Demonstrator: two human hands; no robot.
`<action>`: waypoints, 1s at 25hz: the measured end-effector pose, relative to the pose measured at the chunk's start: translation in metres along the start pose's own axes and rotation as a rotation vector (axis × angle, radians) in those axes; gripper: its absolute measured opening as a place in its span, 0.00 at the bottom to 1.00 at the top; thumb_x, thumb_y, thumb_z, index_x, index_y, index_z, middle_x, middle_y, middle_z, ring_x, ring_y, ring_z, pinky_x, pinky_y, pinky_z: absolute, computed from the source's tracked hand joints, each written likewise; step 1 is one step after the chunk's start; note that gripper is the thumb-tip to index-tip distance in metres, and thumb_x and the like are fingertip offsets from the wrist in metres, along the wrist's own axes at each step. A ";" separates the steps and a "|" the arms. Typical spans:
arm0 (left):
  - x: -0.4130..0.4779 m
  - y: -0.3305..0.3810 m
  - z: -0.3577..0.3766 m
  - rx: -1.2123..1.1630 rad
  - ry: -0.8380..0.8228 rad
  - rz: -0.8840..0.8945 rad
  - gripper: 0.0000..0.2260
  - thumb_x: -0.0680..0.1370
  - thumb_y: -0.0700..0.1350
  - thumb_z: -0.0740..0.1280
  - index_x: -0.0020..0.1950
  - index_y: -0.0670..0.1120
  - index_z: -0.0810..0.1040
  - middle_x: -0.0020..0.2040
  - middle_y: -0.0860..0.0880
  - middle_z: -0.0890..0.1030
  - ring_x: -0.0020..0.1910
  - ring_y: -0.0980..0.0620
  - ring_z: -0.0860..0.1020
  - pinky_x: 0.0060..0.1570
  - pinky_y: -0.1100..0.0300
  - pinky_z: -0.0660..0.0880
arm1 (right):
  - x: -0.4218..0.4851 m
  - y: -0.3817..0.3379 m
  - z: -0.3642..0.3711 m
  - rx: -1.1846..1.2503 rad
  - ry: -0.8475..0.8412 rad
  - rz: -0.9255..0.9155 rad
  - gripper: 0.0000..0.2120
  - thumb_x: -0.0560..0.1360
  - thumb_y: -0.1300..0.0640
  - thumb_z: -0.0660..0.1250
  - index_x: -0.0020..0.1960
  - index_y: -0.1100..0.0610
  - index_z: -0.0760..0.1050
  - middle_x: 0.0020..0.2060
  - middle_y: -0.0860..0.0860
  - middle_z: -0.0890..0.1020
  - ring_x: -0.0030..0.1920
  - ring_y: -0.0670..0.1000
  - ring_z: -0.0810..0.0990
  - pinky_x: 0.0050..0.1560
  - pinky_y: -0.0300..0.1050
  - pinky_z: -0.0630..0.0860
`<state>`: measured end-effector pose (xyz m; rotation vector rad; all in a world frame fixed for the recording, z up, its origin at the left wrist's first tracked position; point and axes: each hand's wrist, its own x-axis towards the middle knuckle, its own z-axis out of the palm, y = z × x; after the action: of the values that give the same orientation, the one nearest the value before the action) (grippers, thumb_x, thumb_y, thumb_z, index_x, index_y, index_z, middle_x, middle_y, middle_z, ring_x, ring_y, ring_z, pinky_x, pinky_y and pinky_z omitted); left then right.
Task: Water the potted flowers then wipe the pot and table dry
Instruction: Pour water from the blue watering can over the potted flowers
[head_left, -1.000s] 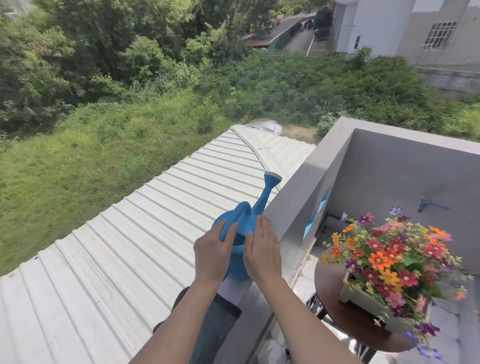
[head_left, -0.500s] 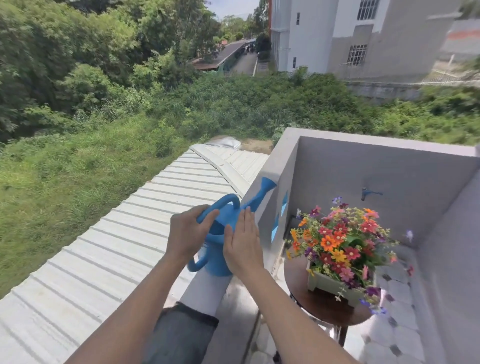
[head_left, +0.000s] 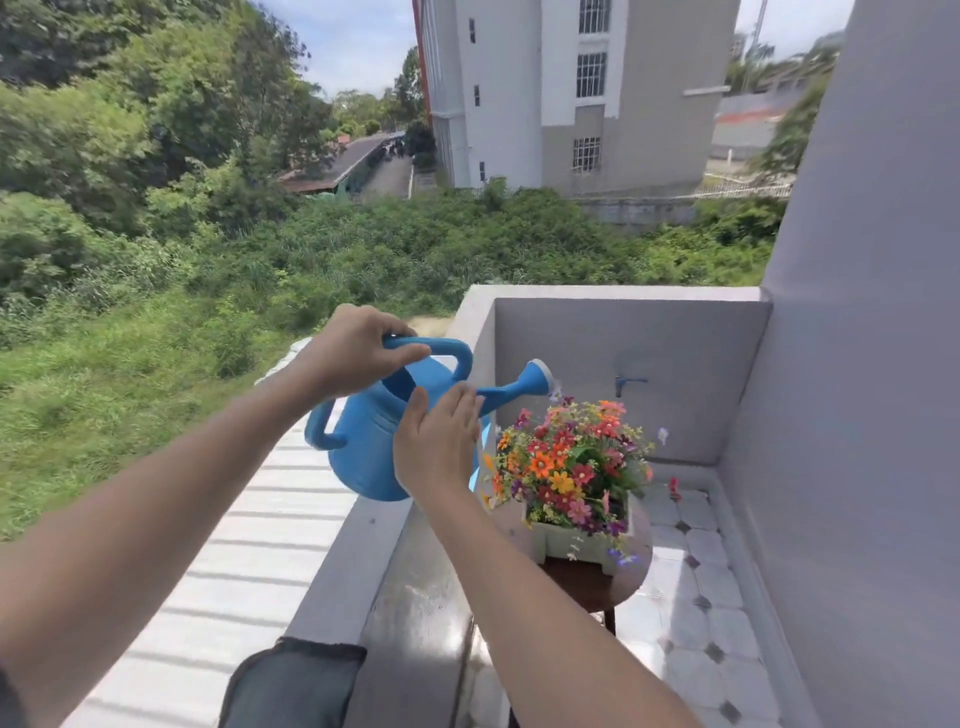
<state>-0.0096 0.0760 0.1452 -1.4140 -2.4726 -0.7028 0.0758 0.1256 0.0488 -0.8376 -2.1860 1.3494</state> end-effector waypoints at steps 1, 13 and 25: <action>0.005 0.006 -0.003 0.040 -0.039 0.033 0.11 0.74 0.49 0.71 0.47 0.42 0.84 0.31 0.42 0.81 0.26 0.54 0.70 0.27 0.65 0.66 | -0.001 -0.002 -0.003 0.017 -0.003 0.016 0.32 0.82 0.45 0.44 0.76 0.63 0.40 0.77 0.57 0.43 0.77 0.54 0.40 0.74 0.48 0.40; 0.005 0.040 -0.020 0.233 -0.259 0.107 0.12 0.74 0.51 0.70 0.48 0.44 0.84 0.27 0.50 0.77 0.24 0.56 0.68 0.24 0.67 0.64 | -0.031 -0.011 -0.006 0.128 -0.071 0.112 0.32 0.81 0.43 0.43 0.77 0.61 0.40 0.77 0.55 0.43 0.77 0.53 0.40 0.74 0.49 0.40; -0.006 0.033 -0.040 0.295 -0.395 0.109 0.11 0.73 0.54 0.70 0.48 0.49 0.85 0.31 0.62 0.76 0.29 0.64 0.73 0.32 0.73 0.69 | -0.062 -0.036 0.008 0.217 -0.187 0.216 0.34 0.81 0.44 0.45 0.76 0.65 0.38 0.77 0.58 0.41 0.76 0.55 0.39 0.74 0.49 0.39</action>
<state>0.0191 0.0654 0.1874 -1.6780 -2.6099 -0.0281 0.1061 0.0656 0.0748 -0.9162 -2.0793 1.7998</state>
